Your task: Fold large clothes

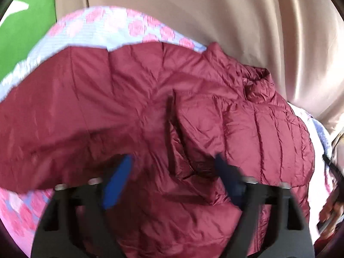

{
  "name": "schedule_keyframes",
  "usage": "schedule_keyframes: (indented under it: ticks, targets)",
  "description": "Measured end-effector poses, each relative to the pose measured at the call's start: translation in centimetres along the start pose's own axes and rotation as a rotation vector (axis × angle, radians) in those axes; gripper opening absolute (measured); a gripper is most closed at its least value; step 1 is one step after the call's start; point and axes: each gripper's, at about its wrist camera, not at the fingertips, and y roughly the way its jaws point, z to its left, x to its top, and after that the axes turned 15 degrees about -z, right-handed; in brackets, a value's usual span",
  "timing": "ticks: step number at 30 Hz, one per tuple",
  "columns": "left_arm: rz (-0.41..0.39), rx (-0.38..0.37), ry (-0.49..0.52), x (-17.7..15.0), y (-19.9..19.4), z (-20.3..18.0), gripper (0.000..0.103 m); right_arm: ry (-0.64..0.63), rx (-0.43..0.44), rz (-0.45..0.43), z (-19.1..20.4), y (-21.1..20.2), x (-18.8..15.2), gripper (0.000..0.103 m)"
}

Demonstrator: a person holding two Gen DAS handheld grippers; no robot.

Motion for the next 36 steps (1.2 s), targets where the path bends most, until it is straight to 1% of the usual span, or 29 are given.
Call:
schedule_keyframes:
  ticks: [2, 3, 4, 5, 6, 7, 8, 9, 11, 12, 13, 15, 16, 19, 21, 23, 25, 27, 29, 30, 32, 33, 34, 35, 36]
  targets:
    - [0.029, 0.018, 0.025, -0.9, 1.0, -0.8, 0.078, -0.056, -0.019, 0.047, 0.6, 0.6, -1.6, 0.062]
    - [0.026, 0.041, 0.040, -1.2, 1.3, -1.2, 0.077, -0.069, -0.036, 0.070, 0.6, 1.0, -2.2, 0.063]
    - [0.020, 0.051, 0.056, -1.3, 1.5, -1.6, 0.061, -0.068, -0.040, 0.089, 0.3, 0.8, -2.8, 0.063]
    - [0.024, 0.041, 0.075, -1.3, 1.6, -2.1, 0.026, -0.049, -0.031, 0.121, 0.1, 1.6, -3.3, 0.062]
    - [0.042, 0.018, 0.101, -1.2, 1.7, -2.7, 0.011, -0.030, -0.017, 0.133, -0.2, 1.8, -3.7, 0.047]
    - [0.041, 0.017, 0.117, -0.8, 1.5, -3.1, 0.004, -0.003, 0.017, 0.138, -0.2, 1.9, -3.7, 0.031]
    - [0.027, 0.023, 0.124, -0.4, 1.5, -3.5, 0.003, 0.007, 0.030, 0.133, 0.0, 1.6, -3.5, 0.009]
    - [0.000, 0.038, 0.141, 0.1, 1.0, -3.5, 0.003, 0.016, 0.036, 0.090, 0.3, 0.6, -2.7, 0.004]
    - [-0.041, 0.072, 0.149, 0.8, 0.5, -3.0, 0.003, 0.028, 0.085, 0.019, 0.8, -0.8, -1.8, 0.001]
    - [-0.038, 0.090, 0.138, 1.0, 0.9, -2.3, 0.003, 0.009, 0.085, 0.011, 1.1, -0.9, -1.7, 0.001]
    - [-0.021, 0.107, 0.133, 0.8, 1.6, -1.7, 0.003, -0.012, 0.073, 0.043, 1.3, -0.1, -2.3, 0.001]
    - [0.010, 0.123, 0.138, -0.3, 2.4, -0.3, 0.003, -0.059, 0.030, 0.173, 1.3, 3.0, -4.6, 0.000]
    - [-0.004, 0.121, 0.140, -0.6, 2.5, -0.3, 0.003, -0.063, 0.025, 0.223, 1.0, 4.1, -5.7, 0.000]
    - [-0.025, 0.128, 0.153, -0.7, 2.3, -0.6, 0.004, -0.005, 0.001, 0.153, 0.3, 2.1, -4.7, 0.000]
    - [-0.027, 0.117, 0.140, -0.8, 2.1, -0.3, 0.004, 0.070, 0.038, 0.094, -0.4, -0.1, -3.8, 0.012]
    - [-0.037, 0.108, 0.128, -0.8, 2.1, 0.0, 0.005, 0.076, 0.041, 0.094, -0.6, -1.2, -3.9, 0.021]
    - [-0.046, 0.105, 0.123, -1.0, 1.7, 0.2, 0.005, -0.014, 0.031, 0.125, 0.1, -1.9, -5.0, 0.030]
    - [-0.049, 0.102, 0.118, -1.2, 1.4, 0.7, 0.005, -0.162, 0.001, 0.149, 1.4, -1.7, -6.4, 0.047]
    - [-0.049, 0.100, 0.115, -1.4, 0.9, 1.2, 0.005, -0.290, -0.032, 0.164, 2.5, -0.6, -7.2, 0.051]
    - [-0.050, 0.099, 0.114, -1.7, 0.0, 2.1, 0.005, -0.313, -0.044, 0.162, 2.6, 0.0, -7.3, 0.051]
    - [-0.050, 0.099, 0.114, -1.6, 0.3, 2.0, 0.005, -0.333, -0.069, 0.154, 2.8, 1.3, -6.7, 0.051]
    - [-0.051, 0.099, 0.113, -1.7, 0.5, 1.7, 0.005, -0.331, -0.082, 0.142, 2.8, 2.1, -6.1, 0.046]
    - [-0.051, 0.099, 0.113, -1.7, 0.7, 1.7, 0.005, -0.315, -0.084, 0.132, 2.6, 2.7, -5.6, 0.034]
    - [-0.052, 0.099, 0.113, -1.6, 0.7, 1.7, 0.005, -0.287, -0.076, 0.126, 2.3, 3.0, -5.1, 0.011]
    - [-0.052, 0.099, 0.115, -1.6, 0.5, 1.8, 0.005, -0.224, -0.058, 0.123, 1.5, 3.1, -4.5, 0.010]
